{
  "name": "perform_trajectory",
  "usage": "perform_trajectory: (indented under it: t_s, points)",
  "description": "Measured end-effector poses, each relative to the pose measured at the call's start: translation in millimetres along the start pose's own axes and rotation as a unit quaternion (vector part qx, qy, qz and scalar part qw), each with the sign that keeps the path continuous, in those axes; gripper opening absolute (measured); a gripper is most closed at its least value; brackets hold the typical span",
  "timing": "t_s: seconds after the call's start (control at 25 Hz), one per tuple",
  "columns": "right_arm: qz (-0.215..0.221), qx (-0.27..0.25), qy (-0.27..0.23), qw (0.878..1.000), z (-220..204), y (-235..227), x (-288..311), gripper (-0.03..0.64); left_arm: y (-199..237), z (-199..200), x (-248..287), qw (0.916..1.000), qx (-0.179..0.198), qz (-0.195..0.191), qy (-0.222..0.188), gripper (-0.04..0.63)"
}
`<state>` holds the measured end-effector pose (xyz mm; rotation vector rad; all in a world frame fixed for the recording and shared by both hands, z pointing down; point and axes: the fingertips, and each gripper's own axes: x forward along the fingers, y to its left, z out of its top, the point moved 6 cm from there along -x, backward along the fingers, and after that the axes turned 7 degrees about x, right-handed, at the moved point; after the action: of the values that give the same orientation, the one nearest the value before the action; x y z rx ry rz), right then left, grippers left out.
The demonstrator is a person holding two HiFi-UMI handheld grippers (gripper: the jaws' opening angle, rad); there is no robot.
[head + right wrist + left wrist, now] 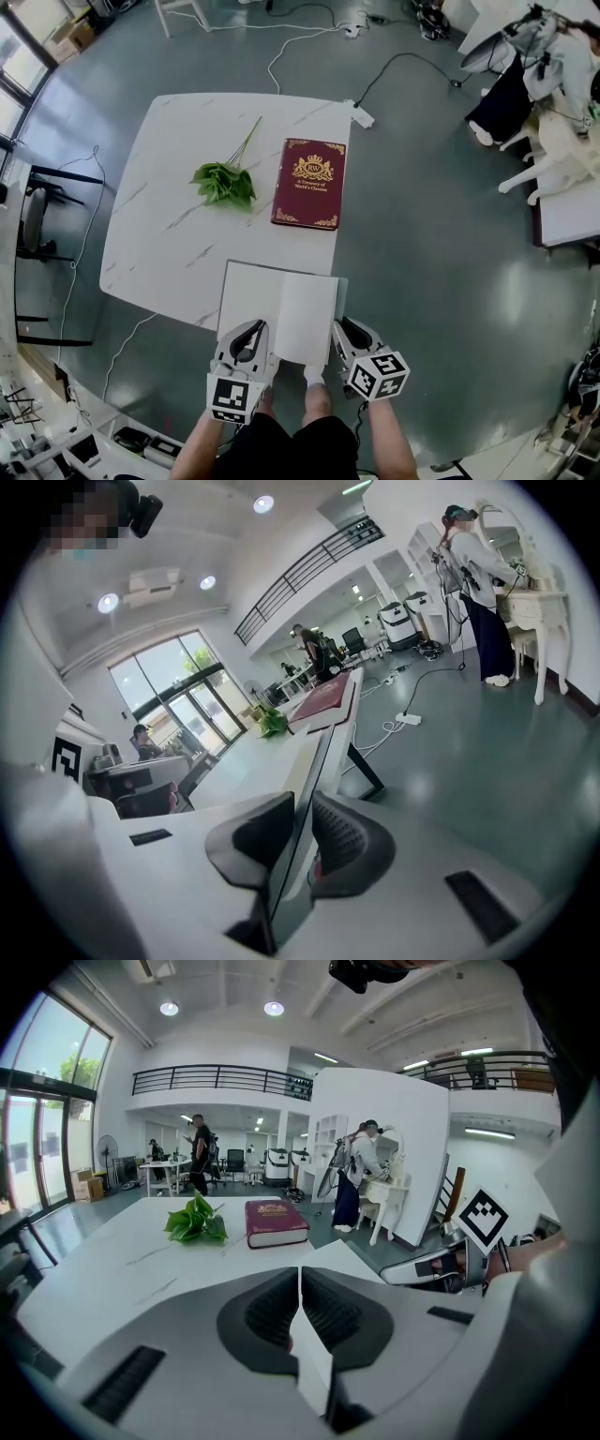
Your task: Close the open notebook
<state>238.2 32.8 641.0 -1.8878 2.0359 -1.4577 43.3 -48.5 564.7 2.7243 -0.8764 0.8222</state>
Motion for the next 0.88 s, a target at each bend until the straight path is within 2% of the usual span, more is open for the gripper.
perform_trajectory:
  t_s: [0.4, 0.88]
  points:
    - [0.002, -0.019, -0.022, 1.0, 13, 44, -5, 0.061, 23, 14, -42, 0.9994, 0.001, 0.016, -0.03, 0.029]
    - [0.02, -0.037, -0.042, 0.998, 20, 107, 6, 0.06, 60, 7, -82, 0.9984, 0.002, 0.037, -0.043, 0.029]
